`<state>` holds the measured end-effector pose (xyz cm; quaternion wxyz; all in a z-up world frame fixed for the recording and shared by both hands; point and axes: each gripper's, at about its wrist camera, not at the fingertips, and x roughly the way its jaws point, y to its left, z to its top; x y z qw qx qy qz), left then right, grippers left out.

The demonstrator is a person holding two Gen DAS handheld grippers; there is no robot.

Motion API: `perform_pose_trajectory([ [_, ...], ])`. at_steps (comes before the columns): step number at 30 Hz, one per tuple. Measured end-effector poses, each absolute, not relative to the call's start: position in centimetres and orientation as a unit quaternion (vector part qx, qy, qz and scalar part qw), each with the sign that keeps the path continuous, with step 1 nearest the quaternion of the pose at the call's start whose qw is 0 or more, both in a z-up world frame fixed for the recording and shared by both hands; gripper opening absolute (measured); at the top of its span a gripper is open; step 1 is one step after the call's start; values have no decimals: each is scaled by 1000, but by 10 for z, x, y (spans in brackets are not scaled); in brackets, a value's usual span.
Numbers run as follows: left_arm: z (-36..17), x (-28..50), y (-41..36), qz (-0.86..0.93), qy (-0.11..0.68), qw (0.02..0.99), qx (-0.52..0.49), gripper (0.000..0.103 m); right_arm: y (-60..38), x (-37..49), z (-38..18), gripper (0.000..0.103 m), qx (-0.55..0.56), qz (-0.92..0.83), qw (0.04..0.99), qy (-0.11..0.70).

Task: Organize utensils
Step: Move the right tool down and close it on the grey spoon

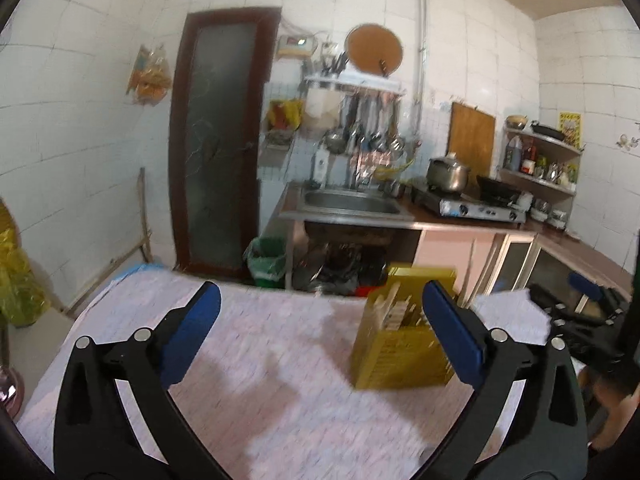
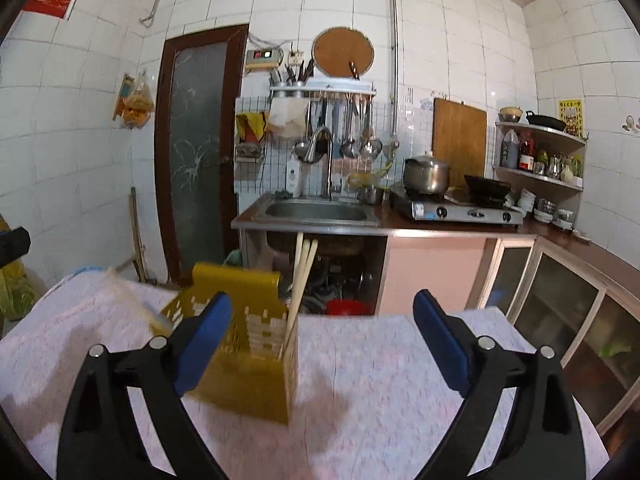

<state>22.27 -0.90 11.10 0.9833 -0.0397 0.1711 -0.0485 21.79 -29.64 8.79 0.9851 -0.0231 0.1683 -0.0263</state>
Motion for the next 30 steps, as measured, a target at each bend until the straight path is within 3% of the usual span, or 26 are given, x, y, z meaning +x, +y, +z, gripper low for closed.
perform_pose_trajectory([
  [20,-18,213,17,-41,346,937,-35,97,-271,180,-39,91,4,-25,933,360],
  [30,-36,218,7,-34,372,927,-22,97,-236,182,-55,91,-21,3,924,382],
])
